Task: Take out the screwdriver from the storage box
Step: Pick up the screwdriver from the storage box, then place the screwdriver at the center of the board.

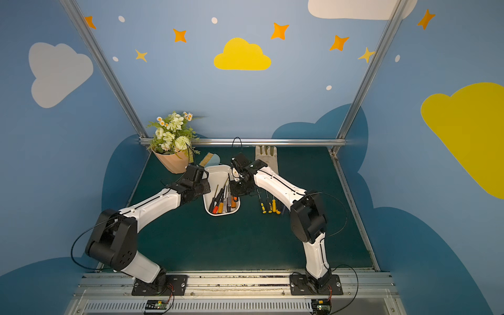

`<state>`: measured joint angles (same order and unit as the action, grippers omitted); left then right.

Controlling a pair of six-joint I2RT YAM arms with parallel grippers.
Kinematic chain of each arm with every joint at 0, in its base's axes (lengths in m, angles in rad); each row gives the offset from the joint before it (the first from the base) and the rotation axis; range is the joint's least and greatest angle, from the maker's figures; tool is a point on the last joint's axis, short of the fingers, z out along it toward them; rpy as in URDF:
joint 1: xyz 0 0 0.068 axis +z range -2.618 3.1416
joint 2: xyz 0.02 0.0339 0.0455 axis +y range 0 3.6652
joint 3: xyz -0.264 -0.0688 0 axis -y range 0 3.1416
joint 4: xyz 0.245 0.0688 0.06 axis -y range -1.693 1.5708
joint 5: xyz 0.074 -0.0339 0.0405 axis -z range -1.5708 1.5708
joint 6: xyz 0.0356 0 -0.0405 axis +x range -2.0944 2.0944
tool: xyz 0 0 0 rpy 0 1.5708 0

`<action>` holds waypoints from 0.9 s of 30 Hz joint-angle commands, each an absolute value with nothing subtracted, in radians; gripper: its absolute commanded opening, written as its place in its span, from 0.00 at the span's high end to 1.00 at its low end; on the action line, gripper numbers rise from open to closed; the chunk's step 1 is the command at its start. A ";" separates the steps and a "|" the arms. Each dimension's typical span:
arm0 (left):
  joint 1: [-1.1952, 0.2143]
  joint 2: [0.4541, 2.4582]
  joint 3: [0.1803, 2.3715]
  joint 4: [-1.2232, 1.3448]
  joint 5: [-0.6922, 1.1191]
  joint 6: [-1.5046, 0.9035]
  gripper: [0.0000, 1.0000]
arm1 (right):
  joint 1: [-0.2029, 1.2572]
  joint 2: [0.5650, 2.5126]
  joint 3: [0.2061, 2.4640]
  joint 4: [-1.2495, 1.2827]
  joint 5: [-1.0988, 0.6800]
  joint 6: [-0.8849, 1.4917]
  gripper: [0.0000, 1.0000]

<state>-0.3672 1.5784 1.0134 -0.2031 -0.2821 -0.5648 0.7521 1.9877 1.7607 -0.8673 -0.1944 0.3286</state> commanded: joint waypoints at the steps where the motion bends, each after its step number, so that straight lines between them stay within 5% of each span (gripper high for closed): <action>1: -0.357 1.562 1.058 -0.167 -0.284 -0.581 0.98 | 0.736 1.936 1.739 -0.899 -0.152 0.304 1.00; 27: -0.343 1.558 1.058 -0.169 -0.285 -0.584 0.98 | 0.704 2.254 1.848 -1.202 0.138 0.259 1.00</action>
<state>-0.3470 1.5784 1.0138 -0.2085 -0.2890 -0.5655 0.7029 2.2349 1.8194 -1.1366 0.0917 0.2665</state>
